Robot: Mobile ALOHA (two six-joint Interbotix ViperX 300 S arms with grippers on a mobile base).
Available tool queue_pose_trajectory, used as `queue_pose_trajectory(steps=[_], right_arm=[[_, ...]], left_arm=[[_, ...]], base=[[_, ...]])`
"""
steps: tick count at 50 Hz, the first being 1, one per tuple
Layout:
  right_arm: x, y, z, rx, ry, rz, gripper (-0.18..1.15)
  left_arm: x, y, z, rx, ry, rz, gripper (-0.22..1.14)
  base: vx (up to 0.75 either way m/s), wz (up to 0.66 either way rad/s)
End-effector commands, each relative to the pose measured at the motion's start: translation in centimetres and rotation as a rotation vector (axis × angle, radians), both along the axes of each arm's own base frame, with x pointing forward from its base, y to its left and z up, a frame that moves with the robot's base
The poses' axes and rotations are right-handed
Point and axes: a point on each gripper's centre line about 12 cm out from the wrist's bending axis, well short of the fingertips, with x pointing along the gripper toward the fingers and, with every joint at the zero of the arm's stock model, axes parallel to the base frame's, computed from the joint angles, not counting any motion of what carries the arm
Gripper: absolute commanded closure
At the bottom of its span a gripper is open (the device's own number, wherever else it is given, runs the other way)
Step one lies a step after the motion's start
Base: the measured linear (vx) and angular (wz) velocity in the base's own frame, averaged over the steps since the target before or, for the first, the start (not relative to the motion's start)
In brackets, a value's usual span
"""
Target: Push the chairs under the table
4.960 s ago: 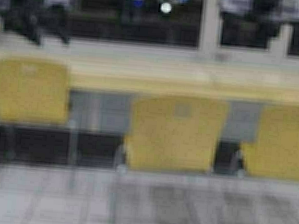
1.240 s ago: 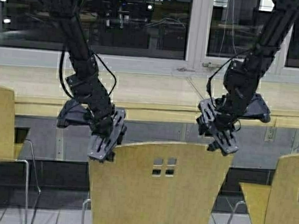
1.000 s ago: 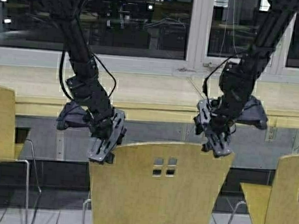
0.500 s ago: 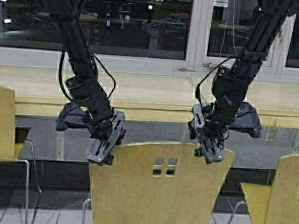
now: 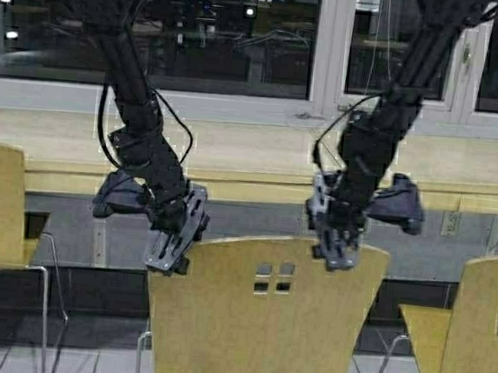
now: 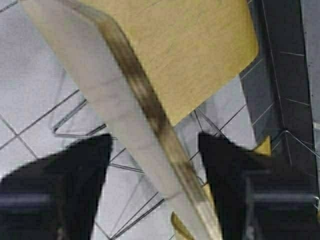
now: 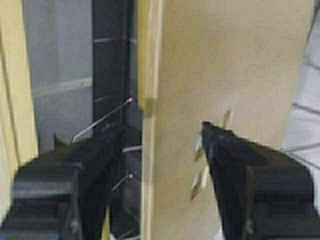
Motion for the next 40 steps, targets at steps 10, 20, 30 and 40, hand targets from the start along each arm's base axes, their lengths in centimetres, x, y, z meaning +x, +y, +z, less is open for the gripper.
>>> queue_pose_trajectory(steps=[10, 20, 30, 40], right_arm=[[0.7, 1.3, 0.8, 0.019, -0.048, -0.011, 0.11], [1.0, 0.9, -0.9, 0.003, -0.05, -0.02, 0.11], [1.0, 0.5, -2.0, -0.022, -0.097, -0.036, 0.11], [1.2, 0.5, -1.6, -0.034, -0.135, -0.023, 0.11]], left_arm=[[0.8, -0.5, 2.0, -0.018, -0.038, 0.001, 0.02], [0.8, -0.5, 1.5, -0.016, -0.031, 0.0, 0.02], [0.8, -0.3, 1.1, -0.008, -0.037, 0.006, 0.02], [0.7, -0.3, 1.2, -0.009, -0.034, 0.005, 0.02]], base=[[0.0, 0.0], [0.0, 0.0], [0.0, 0.0], [0.01, 0.01]])
